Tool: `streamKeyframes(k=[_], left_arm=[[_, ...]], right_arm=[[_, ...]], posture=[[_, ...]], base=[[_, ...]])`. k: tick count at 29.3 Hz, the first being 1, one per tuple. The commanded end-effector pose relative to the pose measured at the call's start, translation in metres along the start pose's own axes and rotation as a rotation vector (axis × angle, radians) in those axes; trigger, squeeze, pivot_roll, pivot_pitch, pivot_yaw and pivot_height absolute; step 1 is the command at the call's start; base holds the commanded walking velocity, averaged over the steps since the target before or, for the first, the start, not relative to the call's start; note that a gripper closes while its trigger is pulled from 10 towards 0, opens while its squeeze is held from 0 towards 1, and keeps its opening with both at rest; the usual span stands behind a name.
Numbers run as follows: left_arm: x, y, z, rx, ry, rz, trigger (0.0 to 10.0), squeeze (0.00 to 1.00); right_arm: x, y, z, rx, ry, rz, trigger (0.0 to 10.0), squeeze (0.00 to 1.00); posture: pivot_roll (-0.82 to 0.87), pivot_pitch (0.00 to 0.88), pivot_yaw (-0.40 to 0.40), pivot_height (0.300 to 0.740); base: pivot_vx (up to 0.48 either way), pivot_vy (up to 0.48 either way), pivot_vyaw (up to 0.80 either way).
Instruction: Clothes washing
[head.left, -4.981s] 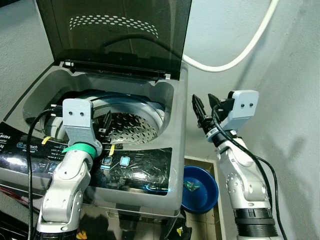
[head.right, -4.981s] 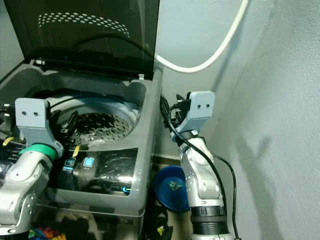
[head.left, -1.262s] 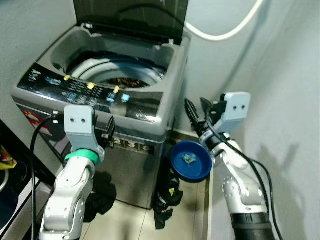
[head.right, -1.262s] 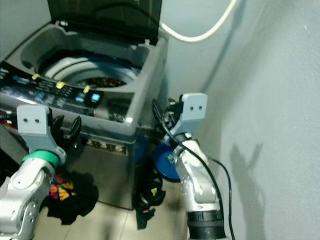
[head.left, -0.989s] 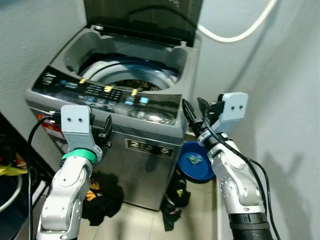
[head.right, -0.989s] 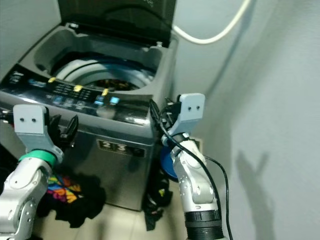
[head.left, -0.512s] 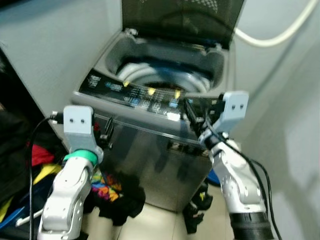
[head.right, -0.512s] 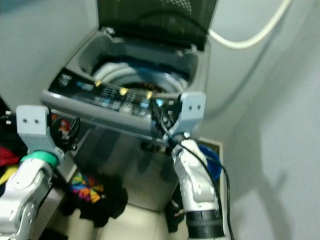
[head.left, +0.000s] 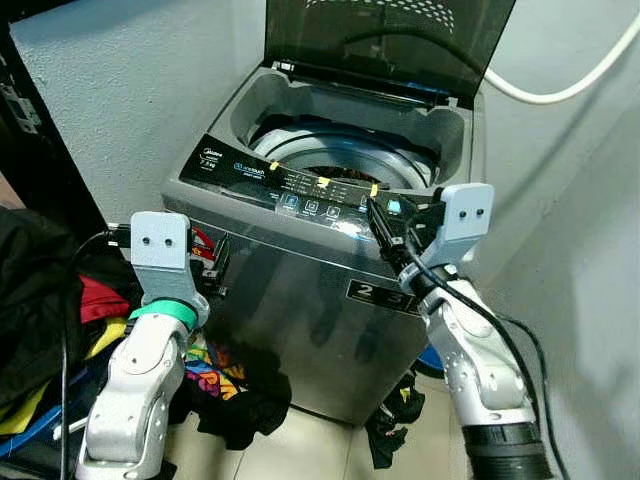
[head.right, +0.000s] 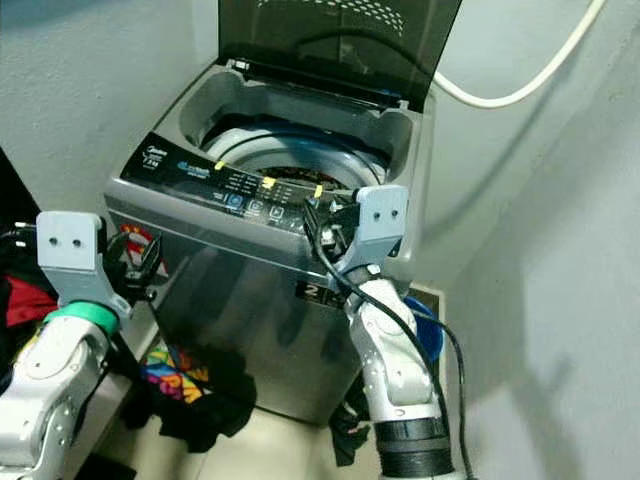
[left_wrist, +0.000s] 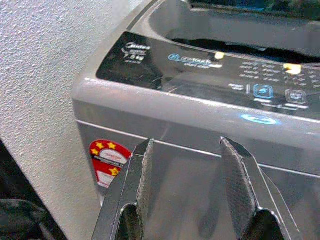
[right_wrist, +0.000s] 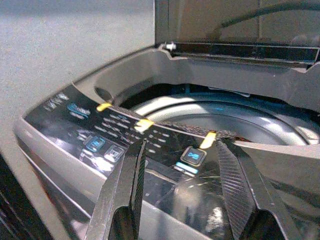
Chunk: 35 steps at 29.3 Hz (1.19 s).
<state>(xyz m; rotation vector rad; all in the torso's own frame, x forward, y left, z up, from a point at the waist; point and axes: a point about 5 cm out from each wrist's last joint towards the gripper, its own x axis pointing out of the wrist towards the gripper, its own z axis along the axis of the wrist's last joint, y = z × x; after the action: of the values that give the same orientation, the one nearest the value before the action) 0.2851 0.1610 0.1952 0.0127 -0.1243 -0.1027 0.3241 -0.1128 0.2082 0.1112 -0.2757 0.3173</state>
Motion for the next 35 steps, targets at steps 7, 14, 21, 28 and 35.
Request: streamKeyframes(k=[7,14,21,28,35], left_arm=[[-0.001,0.000,-0.006,-0.002,0.023,0.001,10.0,0.00],[-0.001,0.001,-0.010,0.003,0.039,0.008,10.0,0.00],[0.004,0.001,-0.010,0.022,0.042,0.032,10.0,0.00],[0.007,0.004,-0.009,0.040,-0.034,0.118,10.0,0.00],[0.010,0.009,-0.011,0.018,0.027,0.093,10.0,0.00]], right_arm=[[0.000,0.007,-0.007,-0.055,0.035,0.037,10.0,0.00],[0.001,0.003,-0.011,-0.062,0.049,0.008,10.0,0.00],[0.002,-0.006,-0.011,-0.097,0.041,-0.021,10.0,0.00],[0.004,-0.014,-0.006,-0.036,0.026,-0.056,10.0,0.00],[0.007,-0.017,-0.003,-0.043,0.028,-0.047,10.0,0.00]], posture=[[0.09,0.032,0.010,0.740],[0.09,0.030,0.010,0.740],[0.08,0.037,0.006,0.740],[0.08,0.040,0.006,0.740],[0.06,0.030,0.007,0.740]], base=[[0.000,0.000,0.80],[0.000,0.000,0.80],[0.000,0.000,0.80],[0.000,0.000,0.80],[0.000,0.000,0.80]])
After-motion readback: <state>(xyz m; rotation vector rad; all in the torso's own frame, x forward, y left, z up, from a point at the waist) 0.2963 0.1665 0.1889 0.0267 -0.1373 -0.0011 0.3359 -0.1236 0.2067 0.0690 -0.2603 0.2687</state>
